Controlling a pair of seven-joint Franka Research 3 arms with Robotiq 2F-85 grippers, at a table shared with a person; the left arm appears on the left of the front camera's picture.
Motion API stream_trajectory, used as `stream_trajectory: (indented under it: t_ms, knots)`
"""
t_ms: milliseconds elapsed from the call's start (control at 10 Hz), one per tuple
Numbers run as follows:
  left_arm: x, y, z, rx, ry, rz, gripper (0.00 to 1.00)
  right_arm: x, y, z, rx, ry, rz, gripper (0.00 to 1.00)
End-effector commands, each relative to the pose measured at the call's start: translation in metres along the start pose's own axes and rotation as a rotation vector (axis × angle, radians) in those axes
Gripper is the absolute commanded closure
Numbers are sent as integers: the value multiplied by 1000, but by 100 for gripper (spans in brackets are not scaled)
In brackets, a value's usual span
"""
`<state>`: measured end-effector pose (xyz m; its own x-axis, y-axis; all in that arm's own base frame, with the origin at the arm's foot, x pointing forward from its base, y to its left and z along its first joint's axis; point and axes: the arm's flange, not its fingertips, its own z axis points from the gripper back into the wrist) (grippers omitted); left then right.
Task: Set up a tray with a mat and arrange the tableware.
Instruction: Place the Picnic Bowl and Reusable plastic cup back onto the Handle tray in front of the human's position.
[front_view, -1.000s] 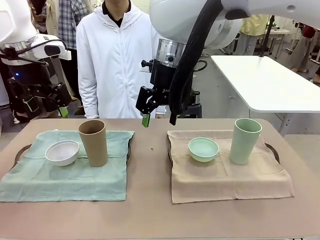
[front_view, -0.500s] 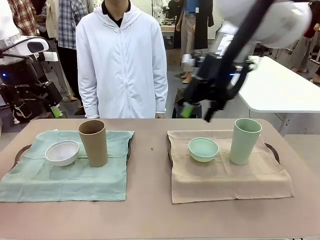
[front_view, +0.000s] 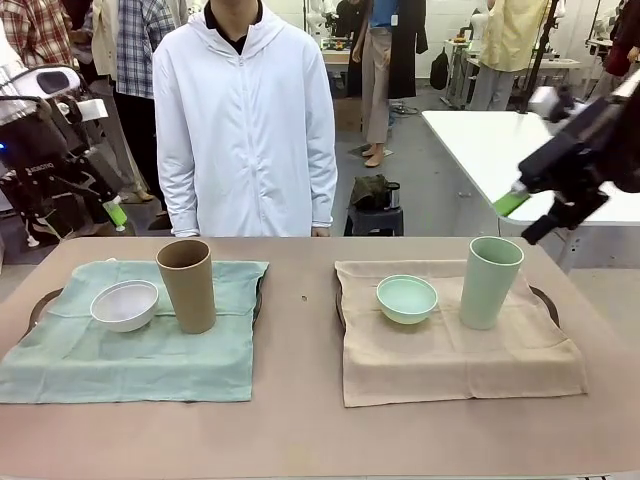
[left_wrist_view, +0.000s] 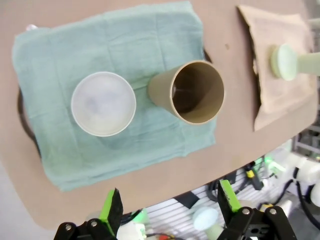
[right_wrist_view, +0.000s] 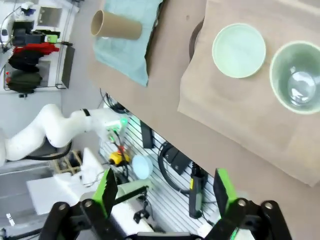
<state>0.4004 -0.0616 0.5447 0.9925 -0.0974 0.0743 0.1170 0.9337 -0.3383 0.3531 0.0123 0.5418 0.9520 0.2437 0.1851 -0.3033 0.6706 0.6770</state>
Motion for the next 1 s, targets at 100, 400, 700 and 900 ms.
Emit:
stream_trajectory:
  t_ms: [100, 400, 700, 900]
  knots:
    - [2, 48, 25, -256, -7, 48, 0, -23, -40, 1, 116, -81, -31, 0]
    - [0, 107, 36, -436, 9, 65, 0, -52, -83, 13, 202, -153, -72, 0]
    - [-5, 160, 37, -603, 19, 70, 0, -85, -116, 25, 307, -262, -81, 0]
    - [-14, 191, 26, -698, -10, 106, 0, -107, -132, 30, 338, -295, -101, 0]
